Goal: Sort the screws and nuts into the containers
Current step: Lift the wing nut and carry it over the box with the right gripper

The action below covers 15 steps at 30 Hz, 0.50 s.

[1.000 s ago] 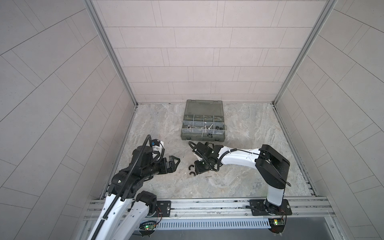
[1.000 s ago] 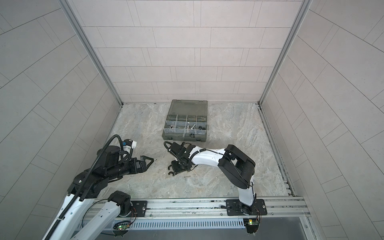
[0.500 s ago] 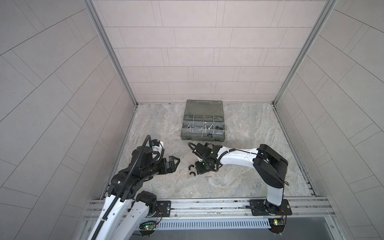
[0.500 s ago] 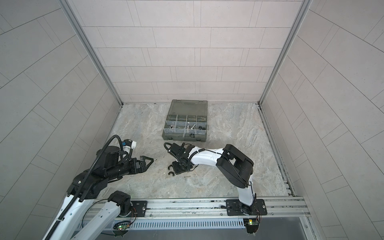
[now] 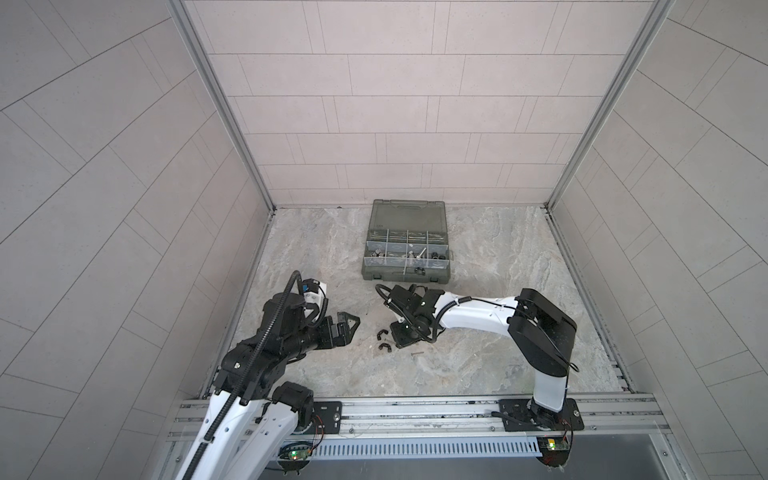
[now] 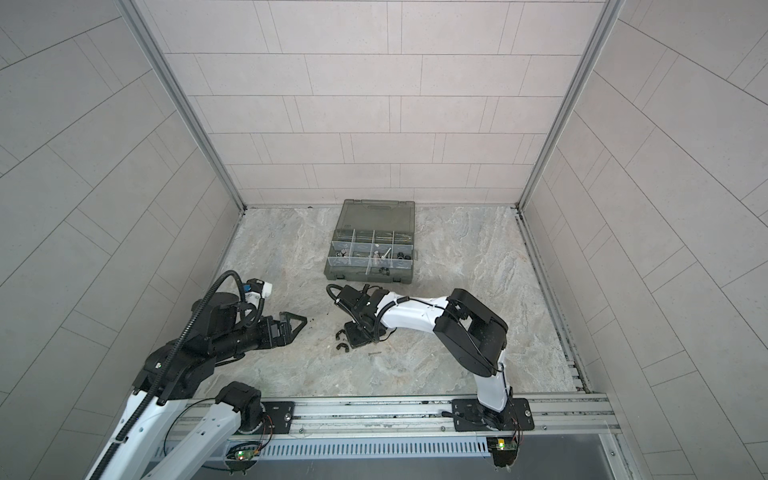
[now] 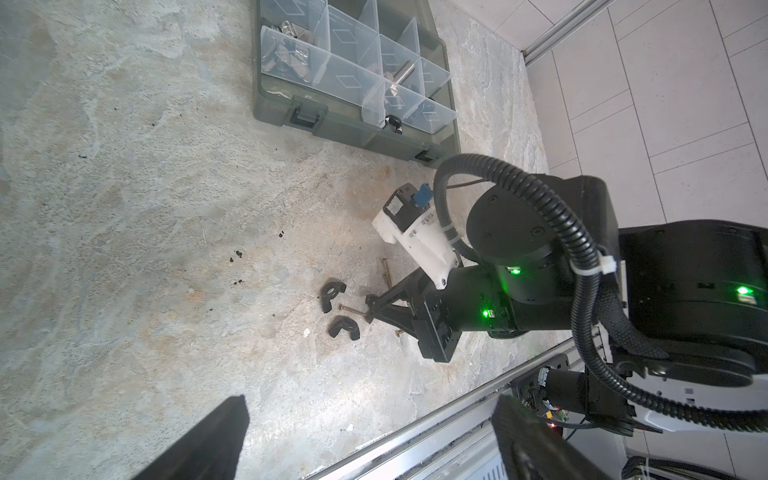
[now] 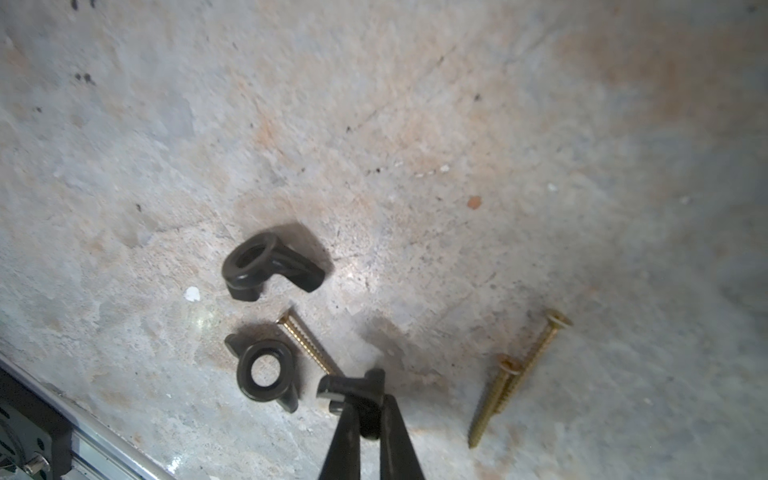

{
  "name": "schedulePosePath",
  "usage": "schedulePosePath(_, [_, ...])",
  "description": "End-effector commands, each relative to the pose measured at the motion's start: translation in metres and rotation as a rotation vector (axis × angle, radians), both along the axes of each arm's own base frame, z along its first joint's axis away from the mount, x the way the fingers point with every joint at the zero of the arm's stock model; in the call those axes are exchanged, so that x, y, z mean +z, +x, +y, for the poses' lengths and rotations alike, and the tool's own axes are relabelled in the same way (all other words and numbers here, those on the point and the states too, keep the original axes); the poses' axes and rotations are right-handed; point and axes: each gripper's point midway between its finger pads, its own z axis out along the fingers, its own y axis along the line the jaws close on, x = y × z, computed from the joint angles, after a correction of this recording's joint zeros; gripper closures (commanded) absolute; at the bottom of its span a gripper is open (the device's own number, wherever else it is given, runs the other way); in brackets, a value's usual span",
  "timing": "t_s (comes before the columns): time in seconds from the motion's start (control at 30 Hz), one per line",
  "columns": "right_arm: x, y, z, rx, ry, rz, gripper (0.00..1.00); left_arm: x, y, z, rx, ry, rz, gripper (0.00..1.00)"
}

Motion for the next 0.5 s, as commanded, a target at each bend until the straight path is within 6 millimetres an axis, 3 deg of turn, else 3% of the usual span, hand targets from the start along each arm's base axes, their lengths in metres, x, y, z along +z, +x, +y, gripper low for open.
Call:
schedulePosePath(0.0, [0.017,0.002,-0.015,-0.008,-0.031,-0.032,0.92,0.003,0.000,0.000,0.004,0.002,-0.002,0.02])
schedulePosePath(0.2, [0.042,0.025,-0.027,-0.042,-0.010,-0.074,0.92,0.002,0.008,-0.002,0.004,0.010,0.006,0.02])
schedulePosePath(0.47, [0.074,0.089,-0.054,-0.139,0.036,-0.103,0.92,0.012,0.030,-0.009,-0.009,0.031,0.009,0.02])
